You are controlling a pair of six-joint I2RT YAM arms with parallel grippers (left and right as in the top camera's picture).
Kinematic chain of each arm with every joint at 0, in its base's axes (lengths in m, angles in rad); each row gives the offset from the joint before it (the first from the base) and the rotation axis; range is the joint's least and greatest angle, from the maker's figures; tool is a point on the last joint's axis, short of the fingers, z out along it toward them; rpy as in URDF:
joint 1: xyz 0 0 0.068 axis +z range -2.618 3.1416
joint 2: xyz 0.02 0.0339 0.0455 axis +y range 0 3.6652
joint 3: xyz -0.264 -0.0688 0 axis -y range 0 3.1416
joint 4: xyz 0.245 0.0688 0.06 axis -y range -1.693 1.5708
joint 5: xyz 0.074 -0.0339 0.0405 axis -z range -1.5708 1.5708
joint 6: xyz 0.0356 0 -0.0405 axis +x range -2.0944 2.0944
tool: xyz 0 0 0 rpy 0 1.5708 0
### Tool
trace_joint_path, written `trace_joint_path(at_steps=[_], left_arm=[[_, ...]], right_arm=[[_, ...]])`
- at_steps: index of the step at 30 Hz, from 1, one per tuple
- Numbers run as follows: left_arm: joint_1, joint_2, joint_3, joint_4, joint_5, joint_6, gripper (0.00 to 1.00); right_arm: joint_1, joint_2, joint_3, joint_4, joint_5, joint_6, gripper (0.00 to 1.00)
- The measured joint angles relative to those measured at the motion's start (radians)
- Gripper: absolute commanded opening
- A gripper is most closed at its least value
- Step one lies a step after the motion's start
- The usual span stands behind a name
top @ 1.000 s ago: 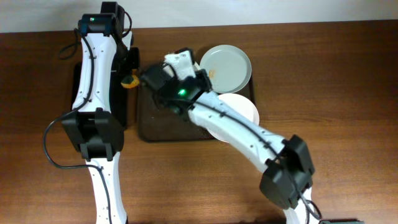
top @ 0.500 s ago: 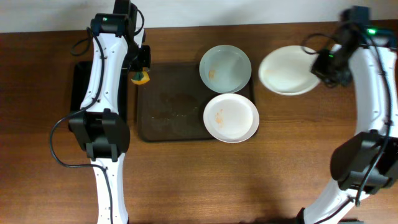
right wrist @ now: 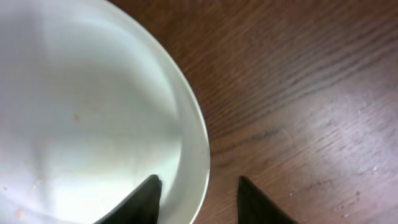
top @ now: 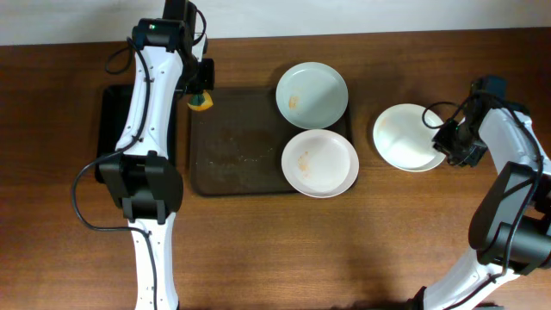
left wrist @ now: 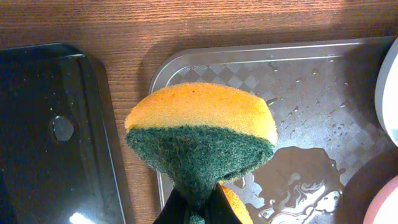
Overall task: Clean dirty plates on tray and stack at the side
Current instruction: 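Lift the cleaned plate with the right gripper and place it right of the tray, then grasp the front-right plate rim with the right gripper and drag it left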
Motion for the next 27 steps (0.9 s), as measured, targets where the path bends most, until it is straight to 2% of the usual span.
trace_joint_path(at_steps=[3,5,8,12,15,21,23,25,27], left_arm=[[0.0,0.0,0.0,0.002,0.0,0.0,0.01],[-0.002,0.0,0.0,0.003,0.0,0.0,0.01],[-0.003,0.0,0.0,0.004,0.0,0.0,0.01],[-0.003,0.0,0.0,0.004,0.0,0.0,0.01],[-0.003,0.0,0.0,0.005,0.0,0.0,0.01],[-0.003,0.0,0.0,0.005,0.0,0.0,0.01],[-0.003,0.0,0.0,0.005,0.0,0.0,0.01],[-0.003,0.0,0.0,0.005,0.0,0.0,0.01],[-0.003,0.0,0.0,0.005,0.0,0.0,0.01]], right_arm=[[0.001,0.002,0.094,-0.122,-0.122,-0.05,0.47],[0.014,0.0,0.245,-0.229,-0.251,-0.072,0.47],[0.102,-0.015,0.348,-0.33,-0.366,-0.095,0.47],[0.254,-0.015,0.299,-0.344,-0.351,-0.098,0.47],[0.373,-0.013,0.19,-0.242,-0.275,-0.087,0.47],[0.452,-0.011,0.048,-0.093,-0.171,-0.109,0.45],[0.452,-0.01,0.02,-0.077,-0.165,-0.113,0.43],[0.452,-0.002,0.003,-0.074,-0.161,-0.117,0.34],[0.452,0.011,0.0,-0.069,-0.159,-0.122,0.3]])
